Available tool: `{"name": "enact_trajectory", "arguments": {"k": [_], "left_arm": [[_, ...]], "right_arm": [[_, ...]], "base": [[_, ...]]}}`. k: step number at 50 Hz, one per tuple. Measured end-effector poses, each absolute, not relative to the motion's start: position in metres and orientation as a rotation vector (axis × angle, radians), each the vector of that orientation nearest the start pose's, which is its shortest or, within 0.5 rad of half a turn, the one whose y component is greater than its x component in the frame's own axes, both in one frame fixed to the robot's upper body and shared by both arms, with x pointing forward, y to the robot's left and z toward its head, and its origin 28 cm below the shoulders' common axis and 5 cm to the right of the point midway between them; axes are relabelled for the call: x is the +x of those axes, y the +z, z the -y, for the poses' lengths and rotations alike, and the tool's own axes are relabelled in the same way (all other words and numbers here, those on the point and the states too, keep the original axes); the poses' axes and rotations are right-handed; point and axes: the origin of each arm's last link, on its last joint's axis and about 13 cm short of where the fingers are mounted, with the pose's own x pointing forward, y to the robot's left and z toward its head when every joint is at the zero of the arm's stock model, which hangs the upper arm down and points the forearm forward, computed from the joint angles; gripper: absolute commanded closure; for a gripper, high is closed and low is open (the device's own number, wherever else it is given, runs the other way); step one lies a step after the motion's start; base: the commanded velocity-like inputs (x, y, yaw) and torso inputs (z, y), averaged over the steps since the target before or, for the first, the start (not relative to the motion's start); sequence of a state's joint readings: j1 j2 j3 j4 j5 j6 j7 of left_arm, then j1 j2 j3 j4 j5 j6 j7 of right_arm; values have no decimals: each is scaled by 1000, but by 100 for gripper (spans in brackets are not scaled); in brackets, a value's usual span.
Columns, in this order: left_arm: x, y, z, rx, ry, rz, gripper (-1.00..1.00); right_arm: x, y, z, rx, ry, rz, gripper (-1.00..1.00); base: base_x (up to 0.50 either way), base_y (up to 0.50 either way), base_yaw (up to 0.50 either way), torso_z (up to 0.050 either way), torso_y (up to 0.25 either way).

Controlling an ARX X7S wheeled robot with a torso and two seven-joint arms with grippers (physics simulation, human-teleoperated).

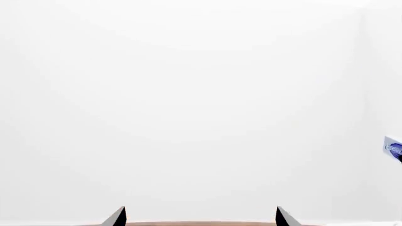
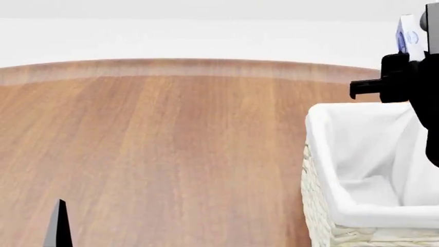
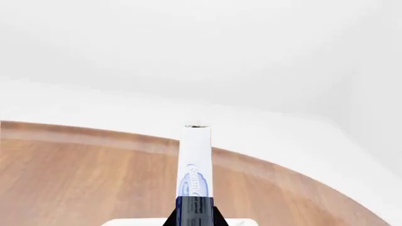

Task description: Pick up the cream cheese box, and put it in the basket.

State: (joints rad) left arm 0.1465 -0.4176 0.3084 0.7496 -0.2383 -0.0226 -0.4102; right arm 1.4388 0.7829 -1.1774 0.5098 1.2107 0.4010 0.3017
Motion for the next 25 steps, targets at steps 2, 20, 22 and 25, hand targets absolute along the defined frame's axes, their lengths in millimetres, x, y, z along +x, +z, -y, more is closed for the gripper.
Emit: {"name": "enact_trajectory", "arguments": {"k": [2,20,22,25], "left_arm": [[149,128,-197,-69,-112,434,-100],[149,128,-198,-70,-112,434,-100],[149,128,-198,-70,-112,434,-100],[149,129,-198,-71,-112,435,-100]], "right_arm": [[369,249,233,-168,-108,-172,100],[389,223,241,-123,-123,-332,100],[390,222,242,-116,-117,-363,100],[389,221,244,-100,-107,-415,100]], "base": [[0,0,0,0,0],[0,0,0,0,1],[0,0,0,0,0],[0,0,0,0,0]]}}
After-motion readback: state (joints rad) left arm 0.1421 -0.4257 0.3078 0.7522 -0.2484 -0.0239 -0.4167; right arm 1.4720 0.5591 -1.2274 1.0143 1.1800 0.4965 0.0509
